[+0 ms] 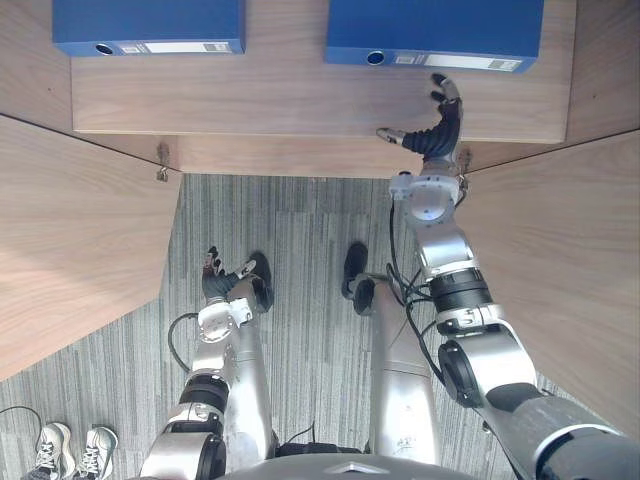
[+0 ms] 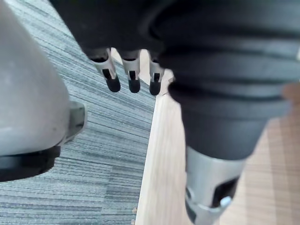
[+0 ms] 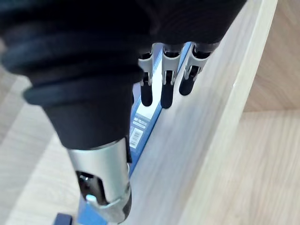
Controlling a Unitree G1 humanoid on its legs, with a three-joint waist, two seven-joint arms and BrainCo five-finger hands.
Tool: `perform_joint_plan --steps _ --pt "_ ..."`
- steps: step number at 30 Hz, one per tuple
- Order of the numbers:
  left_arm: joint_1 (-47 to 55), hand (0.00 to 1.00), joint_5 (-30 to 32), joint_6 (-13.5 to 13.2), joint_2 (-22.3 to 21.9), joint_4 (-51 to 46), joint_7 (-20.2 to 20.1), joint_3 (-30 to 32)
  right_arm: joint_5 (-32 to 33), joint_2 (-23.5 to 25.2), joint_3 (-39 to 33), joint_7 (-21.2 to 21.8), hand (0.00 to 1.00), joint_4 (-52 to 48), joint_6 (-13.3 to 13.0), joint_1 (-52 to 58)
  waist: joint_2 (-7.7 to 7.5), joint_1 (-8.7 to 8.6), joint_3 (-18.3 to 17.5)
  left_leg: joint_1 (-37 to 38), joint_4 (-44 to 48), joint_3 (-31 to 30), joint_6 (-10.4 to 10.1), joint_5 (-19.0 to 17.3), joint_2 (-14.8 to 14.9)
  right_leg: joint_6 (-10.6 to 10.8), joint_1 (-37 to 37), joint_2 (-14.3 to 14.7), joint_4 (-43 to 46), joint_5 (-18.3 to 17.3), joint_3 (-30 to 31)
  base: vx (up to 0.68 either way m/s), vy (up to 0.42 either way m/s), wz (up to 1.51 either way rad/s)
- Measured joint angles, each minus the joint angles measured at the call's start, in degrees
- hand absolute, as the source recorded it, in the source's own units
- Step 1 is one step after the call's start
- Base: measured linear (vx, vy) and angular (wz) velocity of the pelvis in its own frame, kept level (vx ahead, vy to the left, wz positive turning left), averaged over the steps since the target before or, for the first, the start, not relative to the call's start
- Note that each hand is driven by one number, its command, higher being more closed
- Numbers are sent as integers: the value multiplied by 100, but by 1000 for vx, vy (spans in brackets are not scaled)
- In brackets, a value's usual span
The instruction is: Walk over to the cabinet, pick up the folder, carry it to the office cabinet, place the folder inside the office cabinet, then close the office cabinet door
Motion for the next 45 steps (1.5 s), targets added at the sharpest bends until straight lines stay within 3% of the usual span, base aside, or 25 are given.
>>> perform_joint_plan --steps 6,15,19,23,31,45 --pt "1 0 110 -50 44 -223 -65 1 -875 -84 278 147 100 -23 94 23 -136 6 79 -9 -4 2 -3 2 1 -2 -20 -3 19 -9 2 -11 -12 0" --pt "0 0 121 -109 187 -218 -69 0 -1099 -209 563 278 100 -140 77 -108 -248 31 154 -112 0 -6 5 8 -36 9 -92 -101 89 -65 -61 -15 -8 6" --pt "-16 0 108 -220 256 -230 -71 -9 -1080 -341 800 319 100 371 46 -683 -247 27 157 -283 6 -3 3 45 -67 8 -287 -131 148 -66 -51 -27 -18 3" --pt "-38 0 42 -275 277 -403 -71 -28 -795 -585 951 318 100 790 33 -1323 -243 38 248 -465 41 -17 29 93 -98 4 -478 -181 243 -74 -63 -36 -26 6" --pt "-133 0 -179 -485 457 -722 -106 -295 -127 -1127 1279 306 100 1675 -270 -2629 -226 51 265 -1097 409 -127 35 88 -108 -11 -1080 -254 656 -151 -88 -54 -11 4" --pt "-139 0 -297 -500 556 -911 -197 -694 944 -1754 1436 312 100 2073 -735 -3029 -224 56 262 -1252 92 -16 31 335 -196 -6 -1321 -436 613 -112 -150 -39 -1 8"
